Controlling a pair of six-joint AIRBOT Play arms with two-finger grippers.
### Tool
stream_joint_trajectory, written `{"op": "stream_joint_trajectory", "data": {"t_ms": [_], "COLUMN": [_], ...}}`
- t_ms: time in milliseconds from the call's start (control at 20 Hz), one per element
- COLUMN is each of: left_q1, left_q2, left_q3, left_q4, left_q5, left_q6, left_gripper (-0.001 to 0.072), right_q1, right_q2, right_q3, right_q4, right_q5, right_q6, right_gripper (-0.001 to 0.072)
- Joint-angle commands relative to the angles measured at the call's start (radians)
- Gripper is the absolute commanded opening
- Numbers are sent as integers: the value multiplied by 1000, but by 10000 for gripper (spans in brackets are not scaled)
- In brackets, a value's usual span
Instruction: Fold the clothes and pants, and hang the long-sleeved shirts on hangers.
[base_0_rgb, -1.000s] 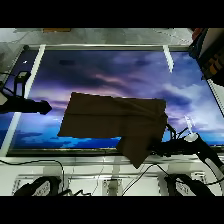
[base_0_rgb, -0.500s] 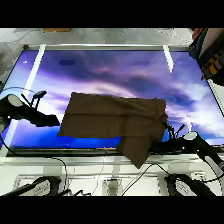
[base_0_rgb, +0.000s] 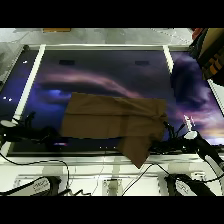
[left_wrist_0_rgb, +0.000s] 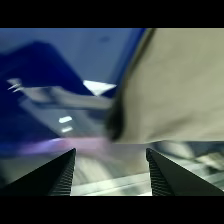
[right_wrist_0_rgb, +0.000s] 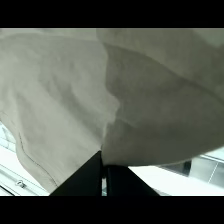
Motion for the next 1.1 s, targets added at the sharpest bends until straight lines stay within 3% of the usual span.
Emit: {"op": "stream_joint_trajectory", "data": {"t_ms": [0,100,250,300,500,750,900,1050], "left_q1": [16,-5,-42,-46,-35,19,8,-69], "left_q2": [-2,-2,-2,1,77,406,533,522], "left_q3": [-88,-95,-94,-91,5,33,32,27], "left_q4": [-201,-255,-299,-323,-328,-285,-294,-294], "left_q5": [123,155,130,112,-29,37,145,300], "left_q6": [103,130,175,204,248,183,116,79], "left_gripper": [465,360,50,18,15,15,16,16], "right_q1": [-1,-1,-1,-1,-1,-1,-1,0], "right_q2": [0,0,0,0,22,222,333,339], "right_q3": [1,2,30,53,187,239,239,238], "right_q4": [16,32,43,48,64,205,230,232], "right_q5": [-11,-10,0,21,193,194,5,-304], "right_q6": [0,0,0,0,2,85,196,356], "right_gripper": [19,19,19,19,19,19,19,18]}}
